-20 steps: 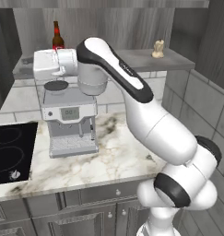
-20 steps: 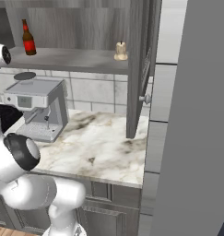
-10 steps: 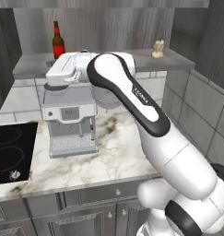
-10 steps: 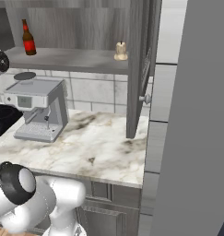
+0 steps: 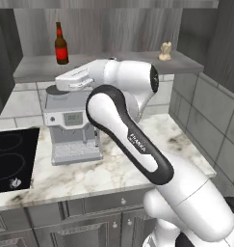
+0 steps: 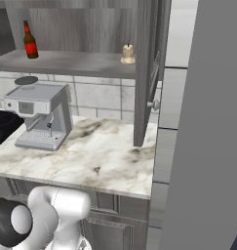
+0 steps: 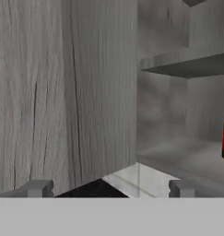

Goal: Get the candle and the beer from the cabinet and move them to the dining counter.

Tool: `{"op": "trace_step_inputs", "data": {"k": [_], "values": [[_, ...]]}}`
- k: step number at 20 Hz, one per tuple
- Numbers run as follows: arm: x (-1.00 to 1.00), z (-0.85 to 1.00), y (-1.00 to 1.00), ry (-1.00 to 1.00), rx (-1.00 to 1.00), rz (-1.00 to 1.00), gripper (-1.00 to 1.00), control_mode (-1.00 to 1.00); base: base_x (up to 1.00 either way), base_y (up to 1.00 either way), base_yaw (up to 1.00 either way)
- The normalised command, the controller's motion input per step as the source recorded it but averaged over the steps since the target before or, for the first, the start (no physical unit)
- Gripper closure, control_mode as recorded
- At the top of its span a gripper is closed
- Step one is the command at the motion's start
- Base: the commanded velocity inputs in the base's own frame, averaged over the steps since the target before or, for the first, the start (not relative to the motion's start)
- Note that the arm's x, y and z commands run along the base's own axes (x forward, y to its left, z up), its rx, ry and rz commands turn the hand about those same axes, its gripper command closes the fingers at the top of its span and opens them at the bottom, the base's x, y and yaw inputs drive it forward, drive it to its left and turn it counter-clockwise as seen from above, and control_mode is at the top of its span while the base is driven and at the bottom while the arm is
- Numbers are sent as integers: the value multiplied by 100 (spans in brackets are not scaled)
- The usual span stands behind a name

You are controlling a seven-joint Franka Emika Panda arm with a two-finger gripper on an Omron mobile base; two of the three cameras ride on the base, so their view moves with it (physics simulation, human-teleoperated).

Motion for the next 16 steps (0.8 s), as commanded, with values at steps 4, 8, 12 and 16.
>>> {"op": "trace_step_inputs", "data": {"k": [4, 8, 12, 16], "values": [[0, 0, -53, 8, -6, -43, -100, -100, 0, 0, 0], [0, 4, -50, 8, -7, -41, -100, -100, 0, 0, 0], [0, 10, -32, 7, -12, -28, -100, -100, 0, 0, 0], [0, 10, -15, 0, -11, -11, -100, -100, 0, 0, 0]]}}
